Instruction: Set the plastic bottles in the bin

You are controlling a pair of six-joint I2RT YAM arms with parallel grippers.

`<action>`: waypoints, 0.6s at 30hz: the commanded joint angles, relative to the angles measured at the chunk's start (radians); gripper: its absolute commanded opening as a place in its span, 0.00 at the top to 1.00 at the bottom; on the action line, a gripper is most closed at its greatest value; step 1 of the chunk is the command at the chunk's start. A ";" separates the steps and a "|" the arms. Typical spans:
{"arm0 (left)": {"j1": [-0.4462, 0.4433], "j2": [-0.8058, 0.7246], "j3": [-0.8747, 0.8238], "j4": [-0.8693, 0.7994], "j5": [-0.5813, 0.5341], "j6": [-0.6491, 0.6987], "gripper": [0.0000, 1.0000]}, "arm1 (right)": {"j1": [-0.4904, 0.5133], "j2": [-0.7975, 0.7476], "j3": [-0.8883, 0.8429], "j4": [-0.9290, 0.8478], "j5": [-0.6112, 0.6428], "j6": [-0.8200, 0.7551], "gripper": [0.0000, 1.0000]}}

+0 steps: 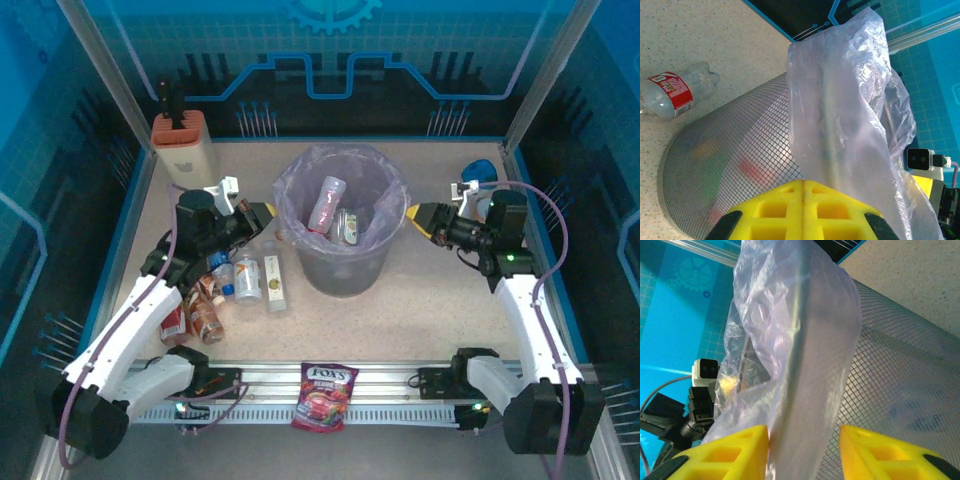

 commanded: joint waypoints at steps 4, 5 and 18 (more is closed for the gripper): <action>0.017 -0.110 0.038 -0.148 -0.070 0.058 0.91 | -0.025 -0.035 0.014 -0.057 -0.009 -0.028 0.59; 0.020 -0.123 0.044 -0.170 -0.081 0.064 0.89 | -0.025 -0.033 0.014 -0.053 -0.012 -0.025 0.62; 0.009 -0.068 -0.087 0.209 0.072 -0.178 0.45 | -0.025 -0.035 -0.023 0.044 -0.037 0.051 0.91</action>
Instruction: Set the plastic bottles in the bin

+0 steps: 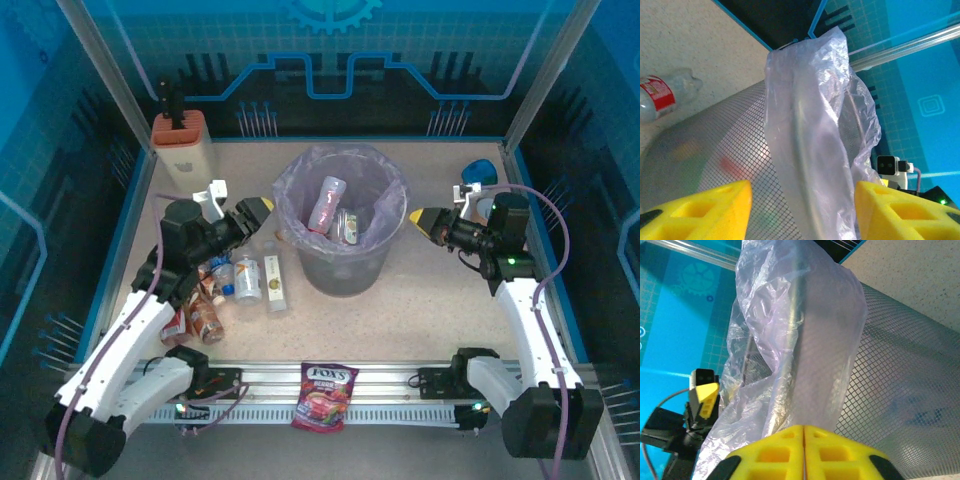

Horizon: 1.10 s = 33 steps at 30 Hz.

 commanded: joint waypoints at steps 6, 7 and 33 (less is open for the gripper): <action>-0.032 0.068 -0.023 0.158 0.056 -0.068 0.39 | -0.008 -0.024 -0.008 0.008 -0.028 0.000 0.90; -0.033 0.069 -0.023 0.155 0.050 -0.066 0.41 | -0.010 -0.027 -0.006 -0.007 -0.025 -0.011 0.86; -0.036 0.054 -0.007 0.103 0.041 -0.041 1.00 | 0.036 -0.088 -0.226 0.336 -0.031 0.249 0.46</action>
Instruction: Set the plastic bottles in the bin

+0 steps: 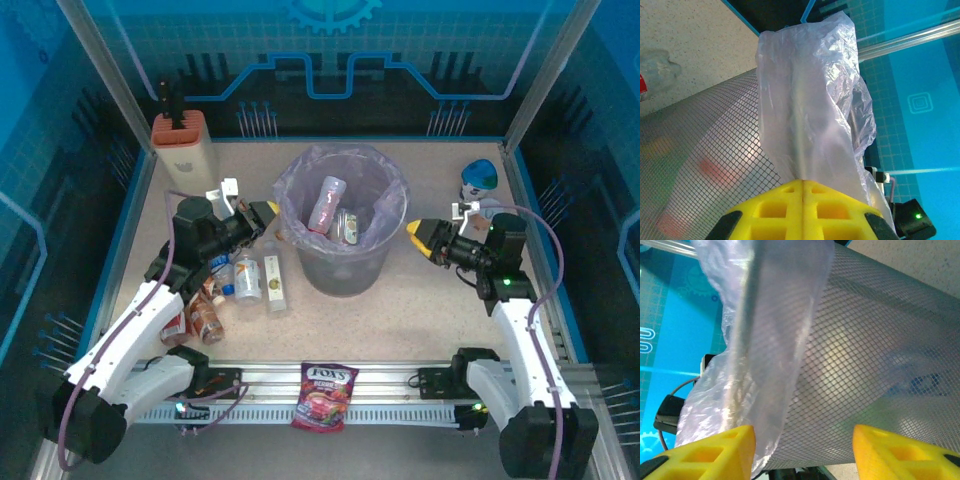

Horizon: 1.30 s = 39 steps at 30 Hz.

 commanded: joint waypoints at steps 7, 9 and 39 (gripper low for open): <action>-0.007 -0.019 0.022 -0.022 0.016 0.029 1.00 | 0.076 0.069 -0.054 0.385 0.013 0.202 0.63; -0.007 -0.024 0.022 -0.029 0.015 0.033 1.00 | 0.073 0.054 -0.048 0.362 0.010 0.196 0.71; -0.216 -0.109 0.008 -0.111 -0.065 0.005 0.22 | 0.053 -0.165 0.045 -0.194 0.013 -0.027 0.39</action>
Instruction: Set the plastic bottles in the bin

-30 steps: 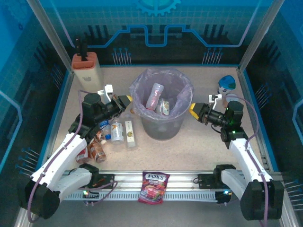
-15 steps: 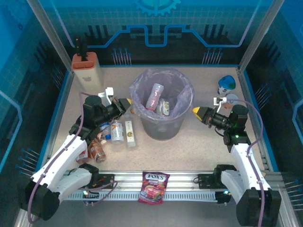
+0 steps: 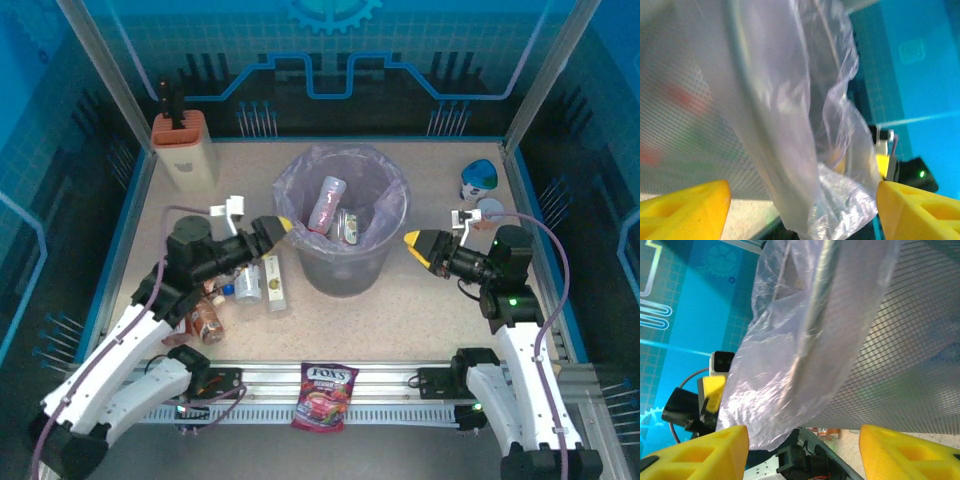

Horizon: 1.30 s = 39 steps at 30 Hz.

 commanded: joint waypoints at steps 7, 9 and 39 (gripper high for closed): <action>-0.030 0.035 0.010 0.050 -0.071 -0.011 0.41 | 0.013 0.006 0.022 -0.046 0.009 -0.029 0.40; -0.029 0.035 0.016 0.049 -0.070 -0.005 0.49 | 0.014 0.005 0.020 -0.050 0.010 -0.037 0.40; -0.032 0.077 -0.056 0.114 -0.045 -0.021 1.00 | 0.060 0.123 -0.059 0.432 0.080 0.232 0.54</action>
